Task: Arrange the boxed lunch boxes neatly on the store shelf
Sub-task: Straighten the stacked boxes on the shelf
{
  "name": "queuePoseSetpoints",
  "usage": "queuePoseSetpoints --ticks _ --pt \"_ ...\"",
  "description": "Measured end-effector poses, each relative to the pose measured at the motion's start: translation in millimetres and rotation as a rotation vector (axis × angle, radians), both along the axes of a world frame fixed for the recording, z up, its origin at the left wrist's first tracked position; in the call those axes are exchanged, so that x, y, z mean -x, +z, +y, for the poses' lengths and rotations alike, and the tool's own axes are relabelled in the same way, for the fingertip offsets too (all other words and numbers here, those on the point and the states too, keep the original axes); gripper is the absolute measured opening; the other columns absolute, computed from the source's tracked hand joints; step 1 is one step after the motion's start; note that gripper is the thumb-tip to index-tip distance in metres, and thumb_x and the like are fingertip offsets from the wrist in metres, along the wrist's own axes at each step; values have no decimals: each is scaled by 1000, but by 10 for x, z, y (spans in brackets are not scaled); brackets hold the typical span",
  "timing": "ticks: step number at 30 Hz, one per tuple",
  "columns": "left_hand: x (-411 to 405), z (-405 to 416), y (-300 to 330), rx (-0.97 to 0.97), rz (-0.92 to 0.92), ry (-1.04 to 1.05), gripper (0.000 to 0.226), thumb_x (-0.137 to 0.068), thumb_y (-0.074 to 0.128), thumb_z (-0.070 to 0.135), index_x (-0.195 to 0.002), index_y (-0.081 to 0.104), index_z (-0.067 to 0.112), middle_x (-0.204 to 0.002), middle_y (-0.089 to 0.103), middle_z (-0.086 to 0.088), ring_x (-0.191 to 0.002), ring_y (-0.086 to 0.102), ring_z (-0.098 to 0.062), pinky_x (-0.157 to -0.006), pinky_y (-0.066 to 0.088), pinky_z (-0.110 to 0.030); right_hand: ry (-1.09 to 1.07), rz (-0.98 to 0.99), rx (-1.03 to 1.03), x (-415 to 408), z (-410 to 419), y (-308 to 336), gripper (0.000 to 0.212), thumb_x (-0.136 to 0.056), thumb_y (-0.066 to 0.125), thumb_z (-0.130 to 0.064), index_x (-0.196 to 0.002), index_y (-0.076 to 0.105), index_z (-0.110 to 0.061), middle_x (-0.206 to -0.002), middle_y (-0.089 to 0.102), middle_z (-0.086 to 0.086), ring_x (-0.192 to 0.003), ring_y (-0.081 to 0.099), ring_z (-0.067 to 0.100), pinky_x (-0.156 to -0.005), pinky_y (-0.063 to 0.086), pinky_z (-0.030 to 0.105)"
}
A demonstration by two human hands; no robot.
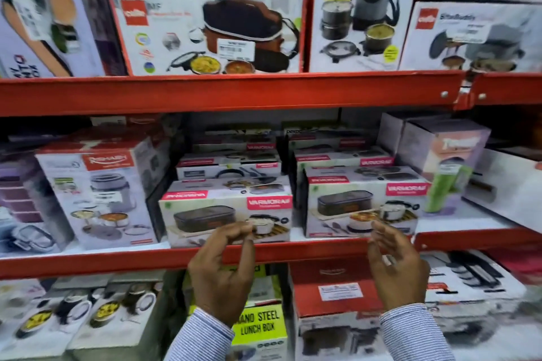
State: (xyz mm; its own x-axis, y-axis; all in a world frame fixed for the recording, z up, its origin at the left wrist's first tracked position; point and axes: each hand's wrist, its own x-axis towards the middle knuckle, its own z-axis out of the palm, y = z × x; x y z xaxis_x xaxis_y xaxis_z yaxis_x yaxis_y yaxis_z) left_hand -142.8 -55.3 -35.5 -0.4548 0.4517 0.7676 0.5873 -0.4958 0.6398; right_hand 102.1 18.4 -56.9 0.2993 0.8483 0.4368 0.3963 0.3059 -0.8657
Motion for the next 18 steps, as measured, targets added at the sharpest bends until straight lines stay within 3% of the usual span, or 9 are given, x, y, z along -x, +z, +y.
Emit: queuePoseSetpoints --ticks 2,5,7,9,10,12,14,18 --pt "-409 108 -11 39 9 -46 15 -83 65 19 -94 76 19 -96 76 10 -92 72 -2 -88 57 -29 -36 20 -41 -286 98 16 33 -80 64 -18 -110 62 -30 -106 73 6 -94 69 17 -83 50 13" --pt "-865 309 -86 177 8 -74 29 -82 67 20 -111 72 20 -107 77 7 -98 70 2 -89 58 -32 -45 58 -24 -667 276 9 47 -77 61 -26 -124 55 -21 -119 67 9 -106 65 21 -94 52 36" --pt "-1078 444 -113 309 31 -67 48 -83 62 33 -129 63 18 -126 70 1 -114 67 -6 -97 56 -35 -14 30 14 -855 374 -13 61 -76 60 -38 -133 46 -20 -131 60 11 -119 58 25 -102 46 44" --pt "-1218 560 -129 425 70 -23 70 -81 53 47 -143 49 15 -145 57 -3 -130 57 -16 -109 47 -39 23 -27 69 -960 447 5 73 -74 59 -43 -139 41 -16 -137 56 13 -125 53 26 -106 40 36" --pt "-1294 608 -124 467 82 0 76 -80 51 49 -147 43 13 -150 51 -5 -135 51 -18 -113 42 -38 48 -58 91 -1012 490 7 74 -76 63 -37 -141 39 -13 -139 54 13 -127 52 27 -104 36 29" --pt "-1409 707 -117 545 89 41 80 -83 55 43 -151 31 8 -156 41 -8 -140 45 -24 -116 37 -36 107 -112 148 -1089 575 30 74 -80 67 -22 -145 33 -9 -142 51 15 -128 50 29 -99 33 23" --pt "-1466 798 -117 630 72 61 83 -87 60 37 -154 21 8 -160 34 -10 -138 47 -33 -116 38 -43 154 -155 201 -1134 642 36 75 -82 66 -20 -146 30 -7 -143 50 16 -128 50 30 -97 33 23" --pt "-1507 958 -114 696 36 116 84 -88 65 30 -154 19 4 -155 42 -17 -135 49 -37 -109 43 -42 208 -223 216 -1222 713 47 69 -84 63 -21 -144 34 -7 -141 52 15 -125 53 30 -99 37 25"
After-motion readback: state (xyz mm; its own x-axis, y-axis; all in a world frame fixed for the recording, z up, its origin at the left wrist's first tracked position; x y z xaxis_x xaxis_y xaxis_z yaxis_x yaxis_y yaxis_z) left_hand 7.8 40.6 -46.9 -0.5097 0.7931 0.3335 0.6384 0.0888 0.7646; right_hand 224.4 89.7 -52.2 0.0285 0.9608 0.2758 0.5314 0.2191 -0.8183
